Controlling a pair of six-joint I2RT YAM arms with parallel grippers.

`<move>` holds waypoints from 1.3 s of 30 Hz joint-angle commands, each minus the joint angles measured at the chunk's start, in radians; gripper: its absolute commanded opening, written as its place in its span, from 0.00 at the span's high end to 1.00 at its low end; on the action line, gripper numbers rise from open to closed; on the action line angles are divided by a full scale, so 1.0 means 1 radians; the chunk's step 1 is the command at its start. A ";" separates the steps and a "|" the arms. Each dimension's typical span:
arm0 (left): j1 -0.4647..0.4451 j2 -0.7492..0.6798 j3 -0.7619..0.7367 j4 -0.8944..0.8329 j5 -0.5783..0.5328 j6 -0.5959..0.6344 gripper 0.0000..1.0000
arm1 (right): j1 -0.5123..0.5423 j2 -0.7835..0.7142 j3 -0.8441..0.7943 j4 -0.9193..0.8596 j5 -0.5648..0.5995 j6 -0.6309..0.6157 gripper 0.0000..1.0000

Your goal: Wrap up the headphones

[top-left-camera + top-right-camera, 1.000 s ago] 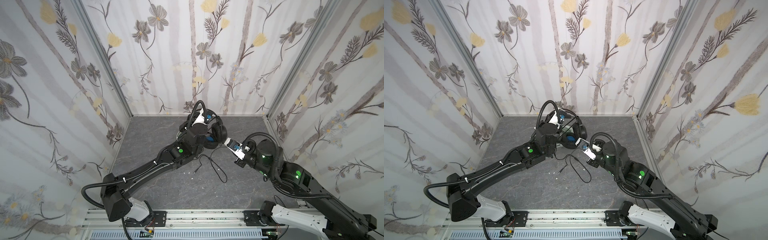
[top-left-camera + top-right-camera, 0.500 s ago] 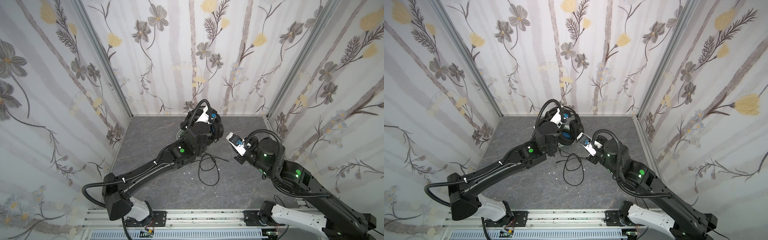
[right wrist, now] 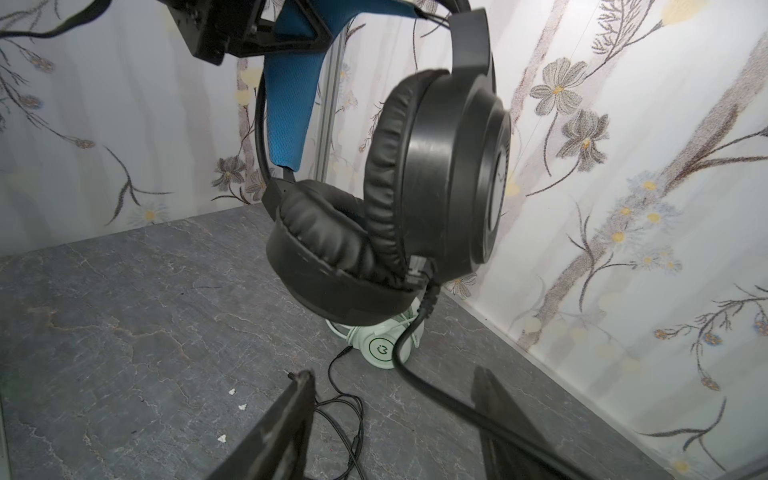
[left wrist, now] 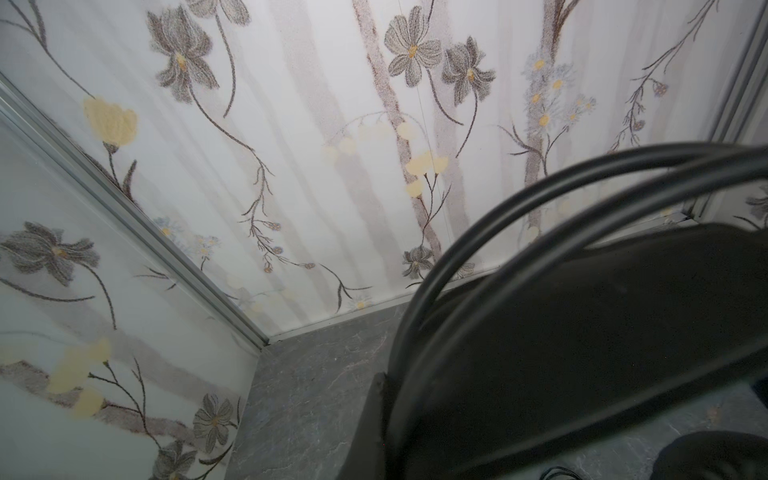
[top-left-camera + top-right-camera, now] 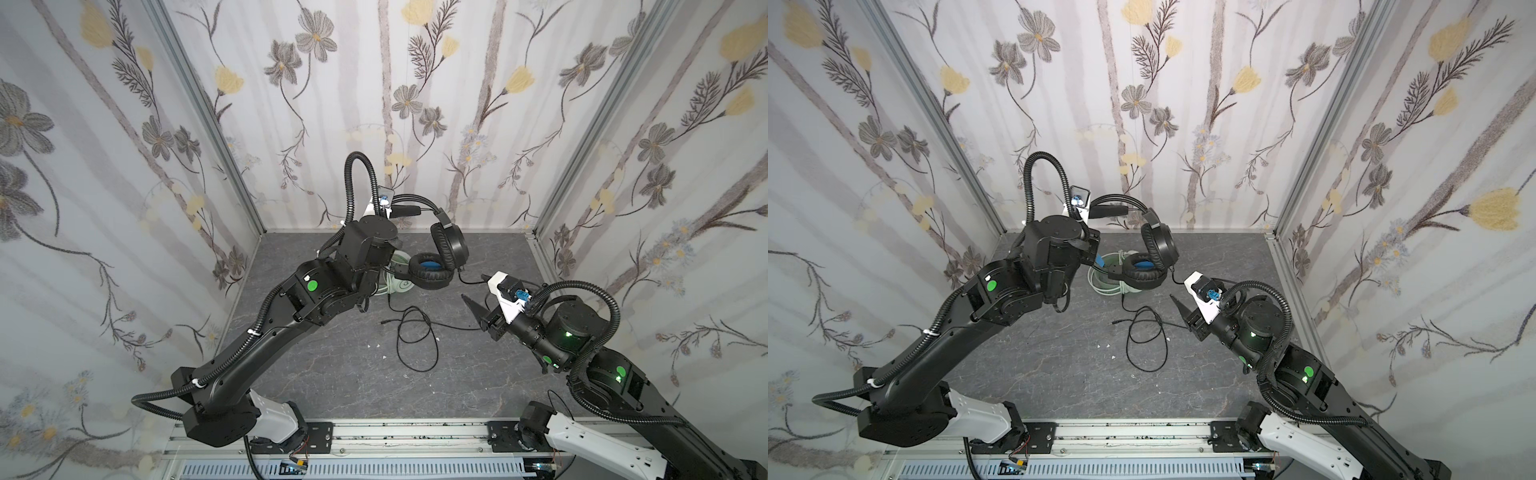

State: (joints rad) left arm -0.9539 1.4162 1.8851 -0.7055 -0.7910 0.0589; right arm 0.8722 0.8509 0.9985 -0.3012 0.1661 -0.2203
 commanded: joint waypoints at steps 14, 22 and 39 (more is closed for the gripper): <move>0.056 -0.004 0.207 -0.215 0.116 -0.251 1.00 | -0.078 -0.016 0.006 0.007 -0.140 -0.013 0.37; 0.114 -0.041 0.183 -0.151 0.126 -0.278 1.00 | -0.070 -0.033 -0.160 0.052 -0.286 0.090 0.38; 0.196 -0.068 0.084 -0.122 0.176 -0.325 1.00 | 0.022 0.048 0.014 -0.060 -0.264 -0.067 0.14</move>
State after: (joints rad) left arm -0.7624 1.3605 1.9785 -0.9150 -0.6327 -0.2066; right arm 0.8940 0.9131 1.0027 -0.3988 -0.1452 -0.2787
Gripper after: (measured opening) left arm 0.061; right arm 0.860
